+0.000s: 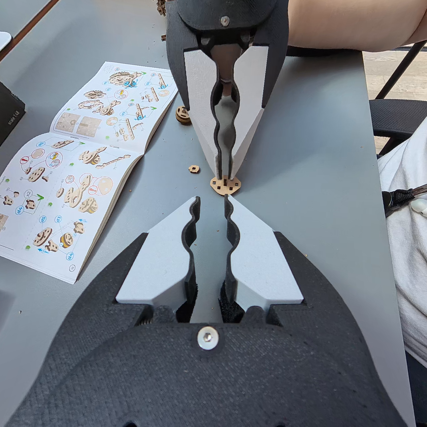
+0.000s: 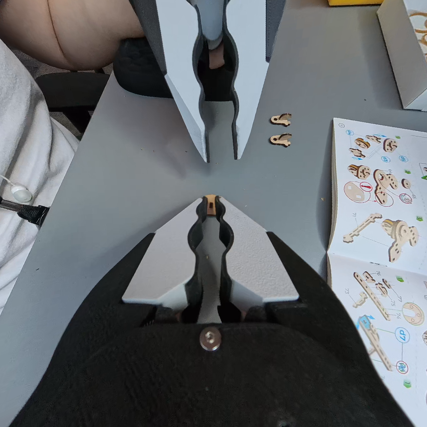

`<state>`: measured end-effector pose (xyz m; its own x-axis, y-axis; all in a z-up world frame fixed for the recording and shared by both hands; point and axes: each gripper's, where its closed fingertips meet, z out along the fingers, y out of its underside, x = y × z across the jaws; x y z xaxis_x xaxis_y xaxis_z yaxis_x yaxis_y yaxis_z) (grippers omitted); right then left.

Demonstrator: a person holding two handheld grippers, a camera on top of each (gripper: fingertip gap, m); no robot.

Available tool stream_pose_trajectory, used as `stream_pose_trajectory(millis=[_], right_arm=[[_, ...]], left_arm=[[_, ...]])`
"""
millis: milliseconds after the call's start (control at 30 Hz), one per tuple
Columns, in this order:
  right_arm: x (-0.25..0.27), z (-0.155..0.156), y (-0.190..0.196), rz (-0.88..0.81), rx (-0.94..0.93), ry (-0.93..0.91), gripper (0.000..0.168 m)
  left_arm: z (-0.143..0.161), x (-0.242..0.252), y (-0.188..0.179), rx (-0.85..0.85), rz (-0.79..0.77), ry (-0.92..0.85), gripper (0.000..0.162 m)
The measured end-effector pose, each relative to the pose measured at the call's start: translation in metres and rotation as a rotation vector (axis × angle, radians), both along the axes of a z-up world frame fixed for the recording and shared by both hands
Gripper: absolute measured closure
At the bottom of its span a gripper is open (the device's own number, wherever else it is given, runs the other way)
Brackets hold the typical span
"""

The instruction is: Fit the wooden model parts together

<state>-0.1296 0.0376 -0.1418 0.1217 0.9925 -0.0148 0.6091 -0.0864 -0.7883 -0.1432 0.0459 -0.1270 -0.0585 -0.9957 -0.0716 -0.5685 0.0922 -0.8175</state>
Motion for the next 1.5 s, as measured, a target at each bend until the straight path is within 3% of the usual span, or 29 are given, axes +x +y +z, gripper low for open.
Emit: stream_pose_trajectory(millis=[100,233,400,700,967,1067,1267,1500], right_arm=[[0.003,0.009,0.005,-0.015,0.009,-0.001,0.166],[0.011,-0.016,0.004,-0.013,-0.024,-0.147,0.168],[0.007,-0.011,0.002,-0.001,-0.011,-0.125,0.168],[-0.005,0.005,0.011,0.013,0.04,-0.05,0.15],[-0.01,-0.014,0.015,0.047,0.122,-0.157,0.153],[-0.01,-0.002,0.014,0.017,0.044,-0.082,0.165],[-0.003,0.021,0.017,-0.061,-0.217,0.102,0.166],[-0.003,0.034,0.01,-0.027,-0.18,0.145,0.165]], left_arm=[[-0.002,0.0,-0.001,0.001,-0.004,0.011,0.143],[-0.005,0.0,-0.001,0.004,-0.008,0.03,0.143],[-0.017,0.002,-0.002,0.046,-0.012,0.099,0.144],[-0.01,0.001,0.003,0.01,0.019,0.06,0.145],[-0.005,0.001,0.004,-0.019,0.027,0.029,0.145],[-0.003,0.001,0.006,-0.015,0.035,0.018,0.145],[0.016,0.004,0.008,0.047,0.045,-0.095,0.142],[0.017,0.011,0.003,0.05,0.038,-0.095,0.144]])
